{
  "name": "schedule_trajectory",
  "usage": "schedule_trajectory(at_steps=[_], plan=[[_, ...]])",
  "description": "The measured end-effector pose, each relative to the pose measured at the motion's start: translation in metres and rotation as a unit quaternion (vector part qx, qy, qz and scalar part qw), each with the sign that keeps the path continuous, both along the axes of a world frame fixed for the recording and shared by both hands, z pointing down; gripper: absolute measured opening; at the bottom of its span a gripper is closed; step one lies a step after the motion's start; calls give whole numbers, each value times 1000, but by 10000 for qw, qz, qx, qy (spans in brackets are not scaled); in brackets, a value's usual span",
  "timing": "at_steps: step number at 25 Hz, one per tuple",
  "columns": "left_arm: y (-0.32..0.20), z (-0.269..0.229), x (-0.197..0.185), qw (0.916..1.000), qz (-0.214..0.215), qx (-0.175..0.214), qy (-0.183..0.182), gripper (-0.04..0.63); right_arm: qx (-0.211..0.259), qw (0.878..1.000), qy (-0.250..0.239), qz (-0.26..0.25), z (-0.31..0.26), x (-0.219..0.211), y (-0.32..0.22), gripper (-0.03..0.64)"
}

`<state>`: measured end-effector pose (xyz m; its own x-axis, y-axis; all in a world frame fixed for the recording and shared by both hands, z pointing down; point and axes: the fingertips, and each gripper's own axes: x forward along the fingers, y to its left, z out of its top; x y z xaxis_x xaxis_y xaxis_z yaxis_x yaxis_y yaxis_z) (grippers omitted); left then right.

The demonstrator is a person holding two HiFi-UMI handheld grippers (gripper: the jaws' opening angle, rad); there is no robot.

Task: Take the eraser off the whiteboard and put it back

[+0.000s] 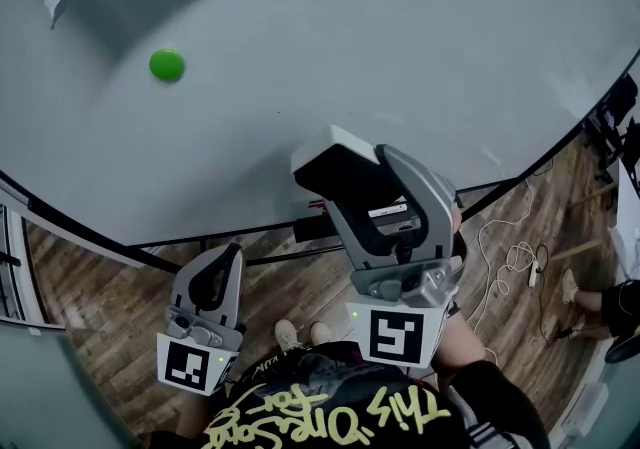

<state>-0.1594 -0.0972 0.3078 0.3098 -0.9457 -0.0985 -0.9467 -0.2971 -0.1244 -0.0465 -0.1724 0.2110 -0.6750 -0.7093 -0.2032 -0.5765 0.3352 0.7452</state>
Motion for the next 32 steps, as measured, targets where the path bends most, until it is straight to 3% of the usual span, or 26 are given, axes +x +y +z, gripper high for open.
schedule_trajectory(at_steps=[32], plan=[[-2,7,-18,9995,-260,-113,121,8,67,9997,232,-6,-6,-28,-33,262]])
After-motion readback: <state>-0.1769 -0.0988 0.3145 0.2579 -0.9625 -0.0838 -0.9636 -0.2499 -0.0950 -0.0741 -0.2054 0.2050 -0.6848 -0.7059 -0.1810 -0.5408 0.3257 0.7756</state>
